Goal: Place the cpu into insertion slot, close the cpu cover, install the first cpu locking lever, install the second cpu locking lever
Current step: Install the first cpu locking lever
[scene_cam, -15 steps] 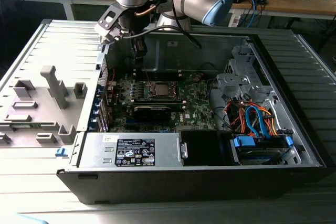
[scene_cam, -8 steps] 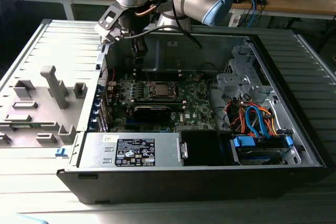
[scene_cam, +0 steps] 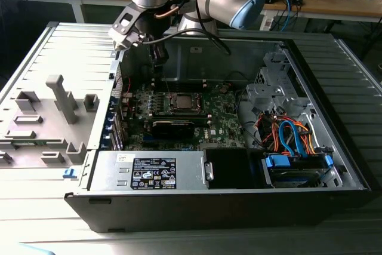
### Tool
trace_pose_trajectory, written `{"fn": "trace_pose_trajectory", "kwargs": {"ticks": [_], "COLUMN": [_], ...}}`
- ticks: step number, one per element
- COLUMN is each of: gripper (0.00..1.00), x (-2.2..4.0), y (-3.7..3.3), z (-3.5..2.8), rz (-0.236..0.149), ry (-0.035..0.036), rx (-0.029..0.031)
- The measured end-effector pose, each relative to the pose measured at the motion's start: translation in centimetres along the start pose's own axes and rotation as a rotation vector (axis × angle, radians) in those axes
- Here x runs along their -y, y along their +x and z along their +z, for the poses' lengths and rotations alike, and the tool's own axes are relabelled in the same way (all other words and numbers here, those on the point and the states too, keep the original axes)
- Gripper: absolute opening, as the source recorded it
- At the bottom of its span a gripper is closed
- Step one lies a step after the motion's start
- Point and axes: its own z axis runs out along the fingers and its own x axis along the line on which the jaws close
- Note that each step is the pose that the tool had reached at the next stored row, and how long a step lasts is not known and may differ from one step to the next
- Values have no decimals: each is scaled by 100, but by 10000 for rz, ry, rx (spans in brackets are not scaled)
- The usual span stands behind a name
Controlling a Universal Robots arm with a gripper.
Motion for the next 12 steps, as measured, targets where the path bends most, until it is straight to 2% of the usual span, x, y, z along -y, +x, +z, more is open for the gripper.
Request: {"fn": "trace_pose_trajectory", "kwargs": {"ticks": [12], "gripper": [11], "x": [0], "y": [0], "z": [0], "rz": [-121], "ry": [3], "rx": [-5]}}
